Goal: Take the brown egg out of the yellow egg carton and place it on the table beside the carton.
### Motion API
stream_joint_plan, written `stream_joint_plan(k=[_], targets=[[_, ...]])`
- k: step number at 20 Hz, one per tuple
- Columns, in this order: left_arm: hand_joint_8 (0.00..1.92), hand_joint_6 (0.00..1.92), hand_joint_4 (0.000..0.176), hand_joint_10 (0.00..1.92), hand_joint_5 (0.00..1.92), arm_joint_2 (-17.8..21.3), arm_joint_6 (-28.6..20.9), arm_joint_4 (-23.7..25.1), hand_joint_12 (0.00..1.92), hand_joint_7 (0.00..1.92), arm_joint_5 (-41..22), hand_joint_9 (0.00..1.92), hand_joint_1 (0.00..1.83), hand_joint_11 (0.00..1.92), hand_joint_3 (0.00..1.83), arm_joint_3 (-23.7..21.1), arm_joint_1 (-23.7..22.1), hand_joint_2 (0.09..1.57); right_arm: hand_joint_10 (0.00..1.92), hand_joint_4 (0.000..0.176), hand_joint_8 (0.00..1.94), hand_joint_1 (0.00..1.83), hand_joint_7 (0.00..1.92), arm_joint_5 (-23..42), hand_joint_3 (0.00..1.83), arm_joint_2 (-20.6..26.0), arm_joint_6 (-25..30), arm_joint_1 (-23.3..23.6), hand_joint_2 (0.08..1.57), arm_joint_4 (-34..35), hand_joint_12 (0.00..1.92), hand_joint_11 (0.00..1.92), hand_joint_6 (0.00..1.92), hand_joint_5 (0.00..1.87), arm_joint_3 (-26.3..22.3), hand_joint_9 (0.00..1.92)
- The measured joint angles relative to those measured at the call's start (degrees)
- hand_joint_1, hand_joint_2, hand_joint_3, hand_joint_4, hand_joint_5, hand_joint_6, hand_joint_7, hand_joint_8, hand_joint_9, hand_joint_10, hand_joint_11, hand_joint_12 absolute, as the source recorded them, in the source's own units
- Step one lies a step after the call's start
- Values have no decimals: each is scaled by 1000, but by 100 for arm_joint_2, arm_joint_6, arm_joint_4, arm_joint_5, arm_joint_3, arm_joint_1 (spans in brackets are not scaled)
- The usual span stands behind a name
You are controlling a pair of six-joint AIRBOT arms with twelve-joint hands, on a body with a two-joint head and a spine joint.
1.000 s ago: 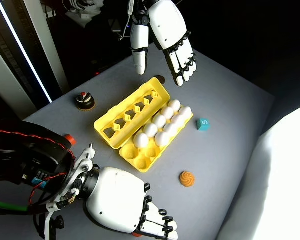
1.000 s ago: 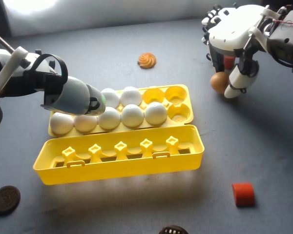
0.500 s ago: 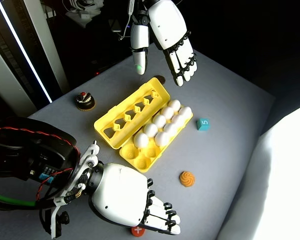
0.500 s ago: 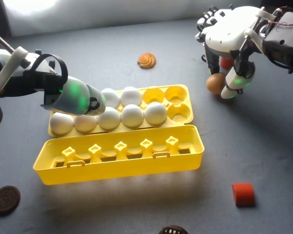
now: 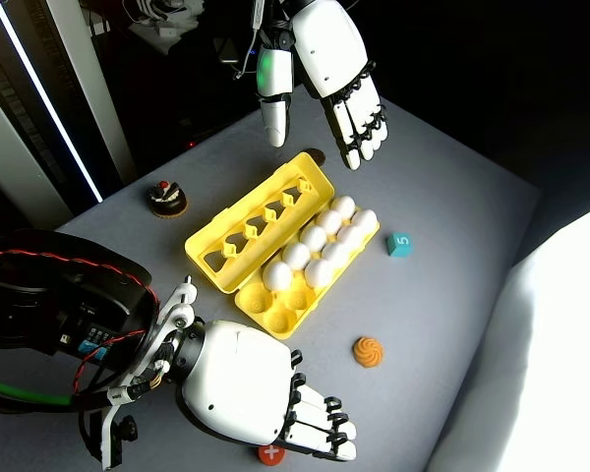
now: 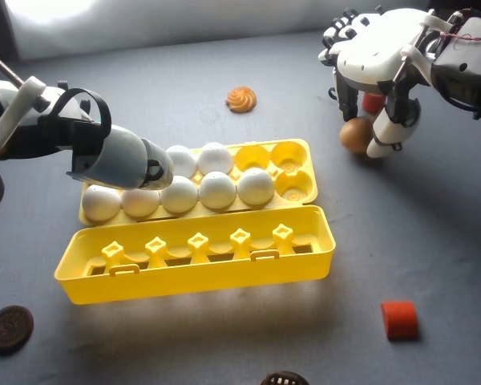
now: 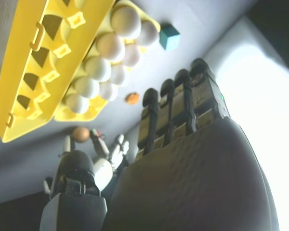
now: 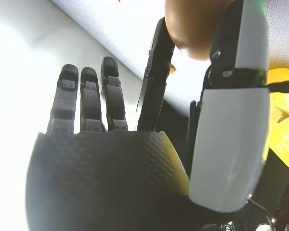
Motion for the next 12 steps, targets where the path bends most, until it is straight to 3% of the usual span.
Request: stream_joint_plan(k=[4,5,7,8,10,12], targets=[[0,0,0,0,109,0,0,0,23,51,2,18,0,2,2,0,0,1176,0,173,4,1018,210,0,0,0,-2,0,748,0,0,0,3,1014,0,0],[0,0,0,0,107,0,0,0,22,46,0,14,0,1,1,0,0,1174,3,145,17,1030,248,0,0,0,-2,0,733,2,0,0,7,1025,0,8],[0,0,0,0,106,0,0,0,22,44,0,12,0,1,0,0,0,1174,3,138,18,1032,258,0,0,0,-2,0,729,0,0,0,8,1029,0,10],[4,1,0,4,109,0,0,0,25,53,0,21,0,6,0,0,0,1167,0,158,5,953,229,0,2,0,-2,0,759,0,0,0,1,980,0,1],[0,0,0,0,98,0,0,0,11,47,0,12,0,0,0,0,0,1169,0,167,0,939,213,2,2,0,-7,0,762,0,0,0,3,976,0,0],[0,1,0,0,100,0,0,0,11,45,0,9,0,2,1,0,0,1173,0,162,8,954,234,2,0,0,-7,0,751,0,0,0,9,994,0,0]])
